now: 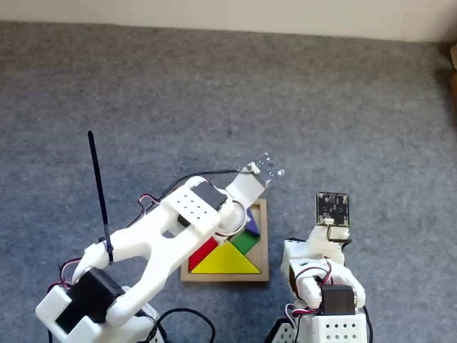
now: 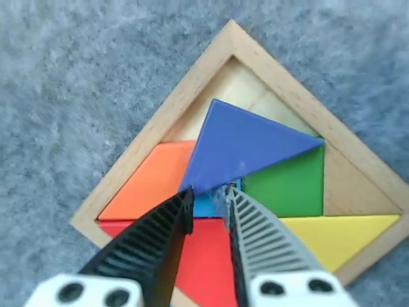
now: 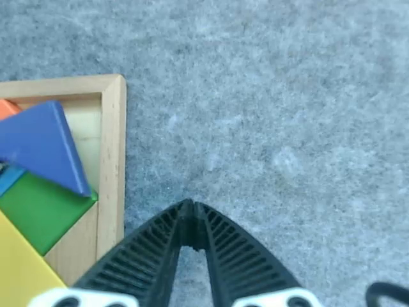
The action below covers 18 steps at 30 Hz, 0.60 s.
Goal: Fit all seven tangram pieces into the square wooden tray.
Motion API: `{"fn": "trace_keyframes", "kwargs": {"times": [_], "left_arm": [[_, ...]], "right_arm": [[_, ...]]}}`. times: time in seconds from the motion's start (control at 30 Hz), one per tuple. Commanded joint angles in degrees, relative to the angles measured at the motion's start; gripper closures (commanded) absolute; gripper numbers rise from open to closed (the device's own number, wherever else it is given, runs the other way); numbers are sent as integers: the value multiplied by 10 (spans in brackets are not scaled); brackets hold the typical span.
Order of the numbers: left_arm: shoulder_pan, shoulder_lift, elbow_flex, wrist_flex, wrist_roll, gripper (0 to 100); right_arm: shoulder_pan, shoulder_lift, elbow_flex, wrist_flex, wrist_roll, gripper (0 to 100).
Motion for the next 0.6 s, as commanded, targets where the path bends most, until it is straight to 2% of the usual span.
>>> {"fn": "trace_keyframes", "kwargs": {"times": [0.0, 0.57], "left_arm": [[-29, -4, -42, -4, 1, 902], [-39, -5, -64, -4, 1, 902]], "right_arm": [[11, -9, 78, -15, 5, 994], [11, -9, 78, -16, 5, 994]]}}
